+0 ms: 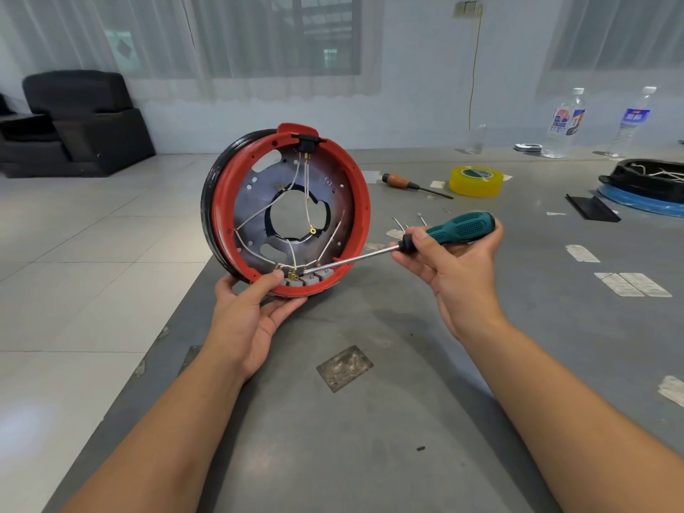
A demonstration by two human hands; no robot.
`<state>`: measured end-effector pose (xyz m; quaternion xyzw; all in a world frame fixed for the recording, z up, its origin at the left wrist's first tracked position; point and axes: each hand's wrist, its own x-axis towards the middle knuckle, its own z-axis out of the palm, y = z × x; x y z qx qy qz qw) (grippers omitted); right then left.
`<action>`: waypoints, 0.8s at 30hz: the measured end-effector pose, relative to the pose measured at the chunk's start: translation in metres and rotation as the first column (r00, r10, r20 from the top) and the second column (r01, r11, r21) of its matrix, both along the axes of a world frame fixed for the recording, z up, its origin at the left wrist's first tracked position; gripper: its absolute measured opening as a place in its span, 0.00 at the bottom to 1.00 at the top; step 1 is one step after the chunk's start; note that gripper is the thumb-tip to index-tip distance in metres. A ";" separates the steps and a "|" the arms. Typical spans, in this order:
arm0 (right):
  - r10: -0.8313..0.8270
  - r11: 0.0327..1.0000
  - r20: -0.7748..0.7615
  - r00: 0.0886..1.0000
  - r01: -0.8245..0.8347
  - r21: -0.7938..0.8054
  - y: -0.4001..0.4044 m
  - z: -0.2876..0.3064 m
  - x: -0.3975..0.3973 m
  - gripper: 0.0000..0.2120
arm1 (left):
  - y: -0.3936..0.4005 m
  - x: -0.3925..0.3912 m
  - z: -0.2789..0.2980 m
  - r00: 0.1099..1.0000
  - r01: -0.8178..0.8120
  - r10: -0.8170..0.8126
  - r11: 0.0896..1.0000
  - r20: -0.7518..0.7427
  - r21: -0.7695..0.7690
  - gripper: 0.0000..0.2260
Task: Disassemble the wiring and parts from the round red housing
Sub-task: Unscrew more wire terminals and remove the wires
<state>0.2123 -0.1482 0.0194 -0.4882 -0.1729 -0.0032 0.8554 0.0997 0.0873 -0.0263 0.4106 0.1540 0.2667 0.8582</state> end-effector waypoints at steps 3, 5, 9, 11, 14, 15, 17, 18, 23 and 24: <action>-0.005 1.000 0.028 1.000 0.005 0.002 0.002 0.000 -0.002 0.32 | 0.000 0.000 0.000 1.000 0.004 -0.004 1.000 -0.001 0.002 0.28; -0.011 1.000 0.040 0.999 0.011 -0.012 0.002 0.000 -0.002 0.31 | 0.000 0.000 0.000 1.000 0.004 -0.004 1.000 -0.002 0.004 0.27; -0.005 0.999 0.023 1.000 0.006 -0.040 0.003 0.000 -0.003 0.34 | -0.001 0.000 -0.001 1.000 -0.002 0.002 1.000 -0.010 0.001 0.26; -0.014 0.999 0.022 1.000 0.015 -0.044 0.004 0.000 -0.003 0.35 | -0.001 0.000 -0.001 1.000 0.000 0.000 1.000 -0.012 0.008 0.26; -0.028 0.998 0.020 0.999 0.029 -0.052 0.003 0.001 -0.003 0.33 | -0.002 0.000 -0.001 1.000 0.003 -0.003 0.999 -0.018 0.035 0.26; -0.035 0.998 0.018 0.999 0.036 -0.059 0.003 0.001 -0.003 0.32 | -0.003 0.000 -0.001 1.000 0.003 -0.003 0.999 -0.020 0.045 0.27; -0.047 0.996 0.016 0.999 0.048 -0.075 0.003 0.001 -0.002 0.33 | -0.003 0.000 -0.001 1.000 0.004 -0.003 0.998 -0.018 0.066 0.28; -0.051 0.995 0.018 0.999 0.052 -0.080 0.003 0.001 -0.001 0.33 | -0.003 0.000 -0.001 1.000 0.004 -0.003 0.997 -0.015 0.075 0.29; -0.055 0.993 0.040 0.998 0.058 -0.098 0.006 0.004 0.000 0.32 | -0.003 -0.001 -0.002 1.000 -0.002 0.002 0.996 -0.005 0.086 0.33; -0.050 0.993 0.049 0.998 0.055 -0.103 0.006 0.004 0.001 0.31 | -0.003 0.000 -0.002 1.000 -0.005 0.005 0.996 -0.005 0.087 0.34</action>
